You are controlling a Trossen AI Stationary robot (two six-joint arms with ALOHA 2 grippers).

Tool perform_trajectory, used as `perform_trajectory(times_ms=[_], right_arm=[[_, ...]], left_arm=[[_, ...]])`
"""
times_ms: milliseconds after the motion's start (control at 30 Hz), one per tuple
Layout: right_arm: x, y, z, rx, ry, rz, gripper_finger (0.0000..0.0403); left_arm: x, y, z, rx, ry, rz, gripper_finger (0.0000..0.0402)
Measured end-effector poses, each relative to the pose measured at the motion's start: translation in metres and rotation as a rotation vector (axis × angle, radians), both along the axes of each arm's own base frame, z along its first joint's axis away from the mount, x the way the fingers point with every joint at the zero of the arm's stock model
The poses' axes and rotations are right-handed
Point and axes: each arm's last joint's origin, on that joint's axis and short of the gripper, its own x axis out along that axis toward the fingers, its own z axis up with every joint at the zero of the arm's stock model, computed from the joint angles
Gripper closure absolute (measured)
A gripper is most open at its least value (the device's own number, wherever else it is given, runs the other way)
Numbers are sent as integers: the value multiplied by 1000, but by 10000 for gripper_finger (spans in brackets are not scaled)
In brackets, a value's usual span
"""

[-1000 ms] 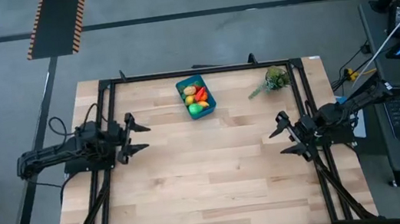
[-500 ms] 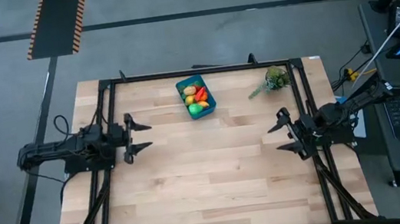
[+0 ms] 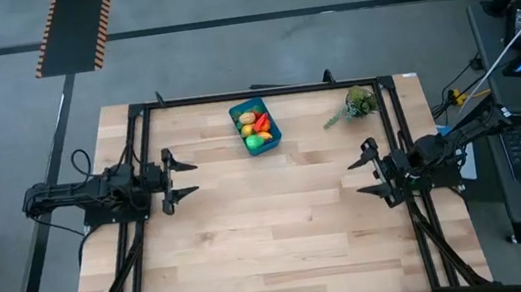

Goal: Pick and placing Produce into tupperware
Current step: Return to Home Position

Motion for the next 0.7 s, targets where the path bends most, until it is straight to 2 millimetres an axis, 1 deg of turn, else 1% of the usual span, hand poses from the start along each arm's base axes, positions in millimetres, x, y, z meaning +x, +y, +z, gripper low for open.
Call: perform_trajectory(times_ms=[167, 267, 400, 500, 567, 633, 700], right_arm=[[1, -2, -4, -26, 36, -87, 104], [2, -7, -8, 2, 91, -179, 104], [4, -13, -11, 23, 124, -238, 104], [5, -17, -16, -16, 168, -283, 104], [6, -19, -20, -25, 206, -260, 104], [6, -18, -19, -39, 201, -211, 104], [6, -19, -20, -59, 206, -209, 104]], left_arm=[[0, 0, 0, -1, 0, 0, 126], [0, 0, 0, -5, 0, -1, 126], [0, 0, 0, -5, 0, -2, 126], [0, 0, 0, -5, 0, -3, 126], [0, 0, 0, -5, 0, -3, 126], [0, 0, 0, -5, 0, -3, 126], [0, 0, 0, -5, 0, -3, 126]])
